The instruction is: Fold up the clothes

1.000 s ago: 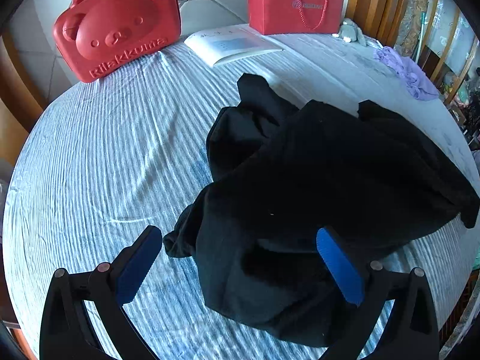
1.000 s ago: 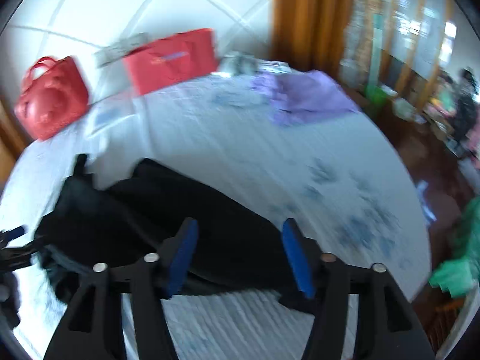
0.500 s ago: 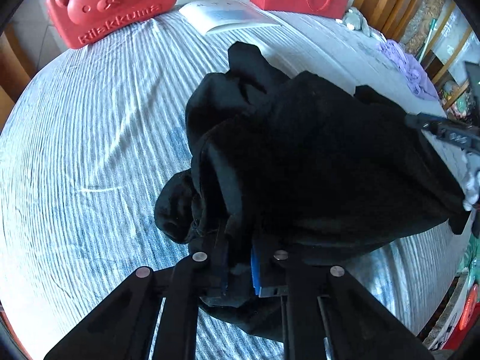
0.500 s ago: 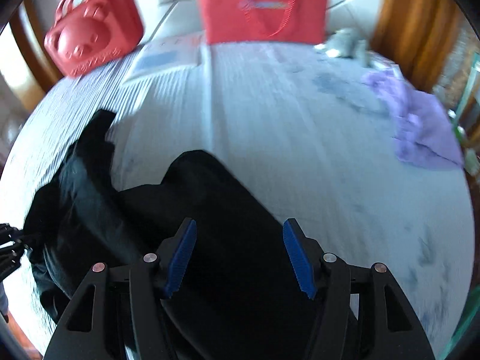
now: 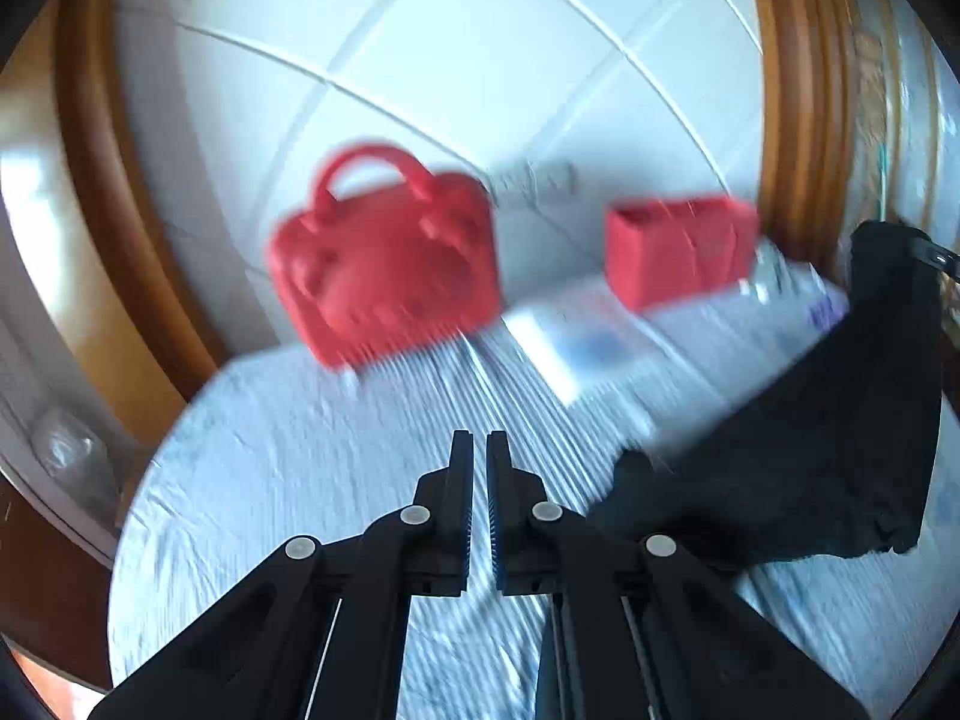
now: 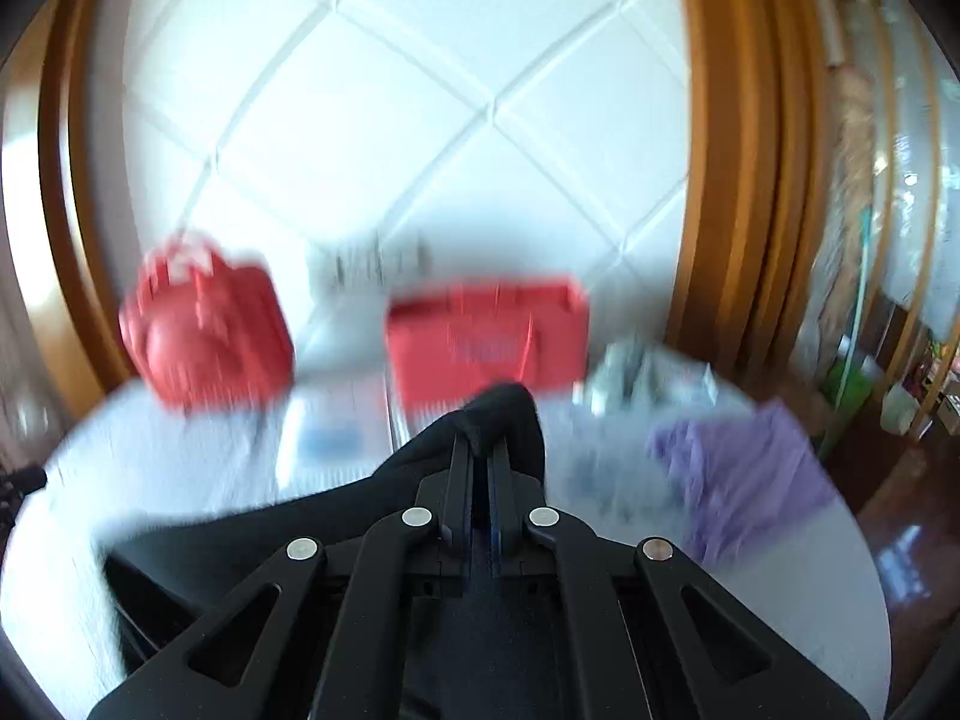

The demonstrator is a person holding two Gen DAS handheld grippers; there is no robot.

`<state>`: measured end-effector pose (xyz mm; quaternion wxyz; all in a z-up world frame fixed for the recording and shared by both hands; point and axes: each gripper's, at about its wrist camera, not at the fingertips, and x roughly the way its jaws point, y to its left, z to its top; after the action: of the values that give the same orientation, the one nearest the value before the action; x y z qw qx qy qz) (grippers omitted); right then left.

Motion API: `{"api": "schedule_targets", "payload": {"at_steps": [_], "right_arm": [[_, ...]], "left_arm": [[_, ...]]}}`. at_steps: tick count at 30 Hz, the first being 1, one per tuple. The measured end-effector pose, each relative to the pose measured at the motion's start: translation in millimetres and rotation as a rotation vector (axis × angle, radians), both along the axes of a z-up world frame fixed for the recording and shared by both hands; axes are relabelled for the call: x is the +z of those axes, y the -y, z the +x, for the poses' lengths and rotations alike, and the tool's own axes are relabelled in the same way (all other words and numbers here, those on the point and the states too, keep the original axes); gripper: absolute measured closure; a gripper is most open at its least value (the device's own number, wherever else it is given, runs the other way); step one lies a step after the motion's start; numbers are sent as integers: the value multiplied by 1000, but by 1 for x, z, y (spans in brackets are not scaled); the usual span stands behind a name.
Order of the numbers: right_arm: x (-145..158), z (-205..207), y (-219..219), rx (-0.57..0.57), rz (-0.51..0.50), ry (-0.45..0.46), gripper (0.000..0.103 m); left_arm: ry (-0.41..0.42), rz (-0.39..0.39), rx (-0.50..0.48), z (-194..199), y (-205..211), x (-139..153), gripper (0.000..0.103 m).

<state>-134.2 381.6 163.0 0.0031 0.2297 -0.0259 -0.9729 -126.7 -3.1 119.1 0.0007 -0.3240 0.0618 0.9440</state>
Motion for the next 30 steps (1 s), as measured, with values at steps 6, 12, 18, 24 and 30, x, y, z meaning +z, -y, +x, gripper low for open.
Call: {"api": "schedule_targets", "payload": {"at_steps": [6, 12, 18, 24, 30], "right_arm": [[32, 50, 1, -39, -27, -78, 100], [-29, 132, -51, -250, -33, 145, 100], [-104, 196, -128, -455, -144, 407, 100], [-143, 204, -141, -470, -166, 562, 91], [-126, 207, -146, -423, -130, 513, 72]], "left_arm": [[100, 68, -71, 7, 24, -1, 98], [337, 181, -203, 11, -20, -88, 67], [460, 134, -323, 4, -70, -151, 62], [508, 101, -393, 3, -101, -175, 62], [430, 122, -446, 1, -133, -143, 54]]}}
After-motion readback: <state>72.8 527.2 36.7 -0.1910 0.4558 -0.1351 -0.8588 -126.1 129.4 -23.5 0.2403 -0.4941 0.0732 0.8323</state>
